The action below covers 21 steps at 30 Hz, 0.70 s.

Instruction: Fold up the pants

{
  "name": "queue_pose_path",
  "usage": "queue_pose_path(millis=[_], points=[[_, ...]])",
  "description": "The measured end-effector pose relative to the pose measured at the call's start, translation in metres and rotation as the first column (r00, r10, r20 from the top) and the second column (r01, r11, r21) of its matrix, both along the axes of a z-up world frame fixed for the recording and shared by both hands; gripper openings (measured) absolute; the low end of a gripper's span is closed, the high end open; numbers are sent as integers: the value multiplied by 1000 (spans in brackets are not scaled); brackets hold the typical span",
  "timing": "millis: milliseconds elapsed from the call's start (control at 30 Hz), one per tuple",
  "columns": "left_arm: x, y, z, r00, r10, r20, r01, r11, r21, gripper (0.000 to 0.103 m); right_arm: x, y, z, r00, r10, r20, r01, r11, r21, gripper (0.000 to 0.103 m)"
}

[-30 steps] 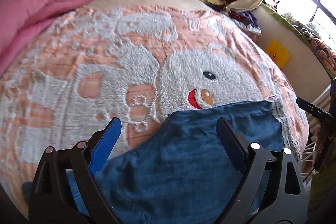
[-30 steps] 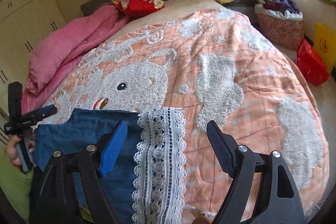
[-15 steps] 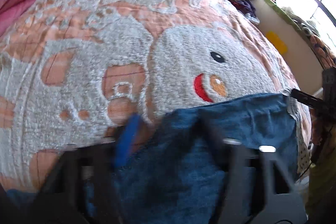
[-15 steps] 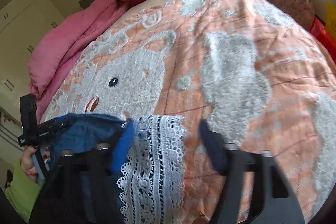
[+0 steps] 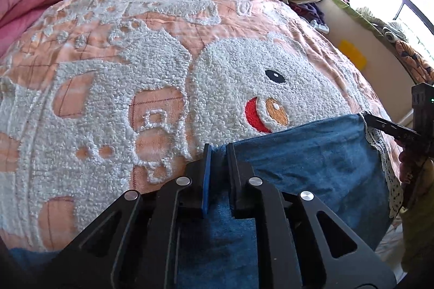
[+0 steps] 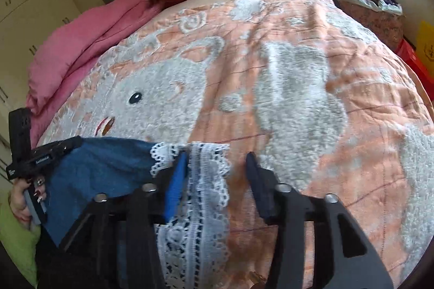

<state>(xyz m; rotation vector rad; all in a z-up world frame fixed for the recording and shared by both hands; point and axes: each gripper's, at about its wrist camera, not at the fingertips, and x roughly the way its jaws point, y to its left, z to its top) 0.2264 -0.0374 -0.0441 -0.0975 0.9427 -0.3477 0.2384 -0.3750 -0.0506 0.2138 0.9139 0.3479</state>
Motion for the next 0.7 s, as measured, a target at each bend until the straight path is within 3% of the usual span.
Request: queue_pose_path(millis=[67, 100, 133, 167, 233, 333, 433, 533, 600, 700], points=[[0, 0, 0, 1000, -2, 4, 2, 1000, 5, 6, 3, 2, -4, 1000, 14, -19, -14, 1000, -2, 48], [-1, -1, 0, 1000, -3, 7, 3, 1000, 9, 6, 3, 3, -5, 999, 24, -22, -24, 1000, -5, 44], [-2, -2, 1, 1000, -4, 13, 4, 1000, 15, 5, 3, 6, -6, 999, 36, -23, -37, 999, -14, 33], [-3, -2, 2, 1000, -6, 21, 5, 1000, 17, 5, 2, 9, -5, 998, 64, -26, -64, 998, 9, 16], [-5, -4, 7, 998, -9, 55, 7, 999, 31, 5, -3, 13, 8, 998, 64, 26, -63, 997, -33, 16], [-3, -3, 7, 998, -2, 66, -1, 999, 36, 5, -3, 10, 17, 996, 49, 69, -47, 998, -30, 16], [5, -1, -4, 999, 7, 37, -8, 1000, 30, 6, 5, 17, -1, 998, 54, 31, -51, 993, -104, 17], [3, 1, -3, 998, 10, 65, -13, 999, 43, 12, 4, 20, -6, 997, 54, 50, -47, 989, -142, 20], [1, 5, 1, 996, 24, 88, -28, 998, 53, 27, 2, 16, -5, 998, 31, 47, -24, 990, -140, 29], [-4, 27, 14, 989, 95, 117, -101, 994, 42, 33, -2, 7, 3, 999, -7, 45, 13, 990, -143, 46]])
